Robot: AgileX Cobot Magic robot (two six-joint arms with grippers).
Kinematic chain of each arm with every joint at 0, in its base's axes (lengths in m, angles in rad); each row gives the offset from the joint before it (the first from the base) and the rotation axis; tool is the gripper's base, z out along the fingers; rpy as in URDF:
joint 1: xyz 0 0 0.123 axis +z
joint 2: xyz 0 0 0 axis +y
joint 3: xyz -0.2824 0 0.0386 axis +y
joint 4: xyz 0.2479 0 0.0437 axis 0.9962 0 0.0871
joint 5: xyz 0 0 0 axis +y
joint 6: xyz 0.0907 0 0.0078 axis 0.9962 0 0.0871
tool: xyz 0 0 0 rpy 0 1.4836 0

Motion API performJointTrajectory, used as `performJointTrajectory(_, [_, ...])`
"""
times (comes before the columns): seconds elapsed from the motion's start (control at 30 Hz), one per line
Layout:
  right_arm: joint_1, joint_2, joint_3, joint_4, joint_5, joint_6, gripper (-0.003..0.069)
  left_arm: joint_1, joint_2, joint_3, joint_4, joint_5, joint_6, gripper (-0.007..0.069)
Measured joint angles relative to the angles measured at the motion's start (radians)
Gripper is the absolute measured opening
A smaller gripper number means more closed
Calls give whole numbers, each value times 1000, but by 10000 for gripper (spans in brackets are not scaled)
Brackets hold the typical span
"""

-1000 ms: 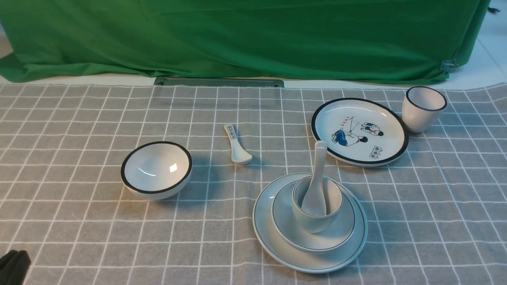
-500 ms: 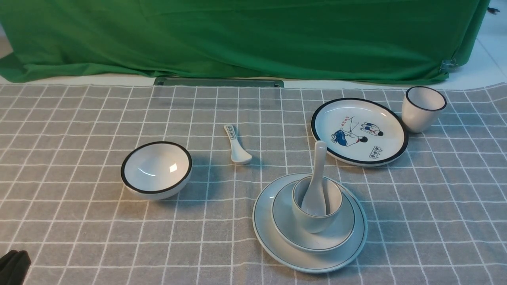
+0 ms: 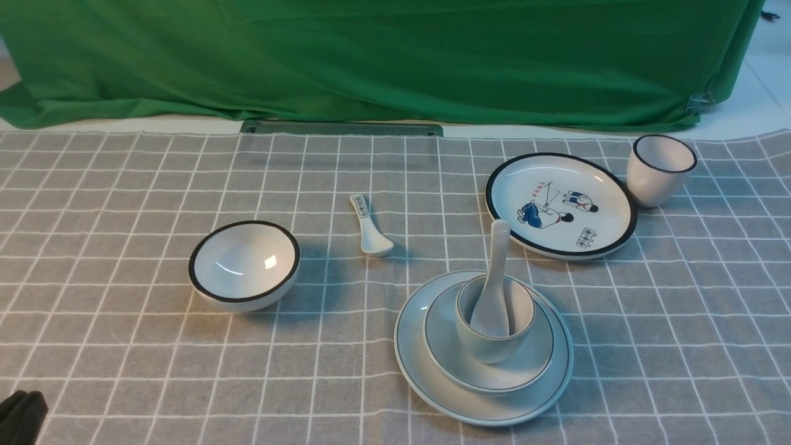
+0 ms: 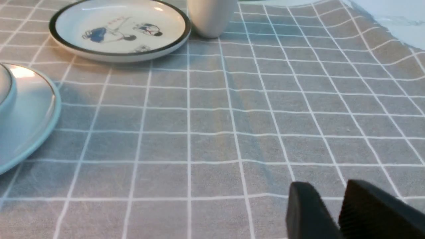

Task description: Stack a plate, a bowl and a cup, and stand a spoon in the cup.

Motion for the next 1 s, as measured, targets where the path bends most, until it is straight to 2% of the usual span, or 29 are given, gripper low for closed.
performJointTrajectory(0.23, [-38, 0, 0, 1, 0, 1, 215, 0, 0, 0, 0, 0, 0, 17])
performJointTrajectory(1.0, [-38, 0, 0, 4, 0, 5, 222, 0, 0, 0, 0, 0, 0, 17])
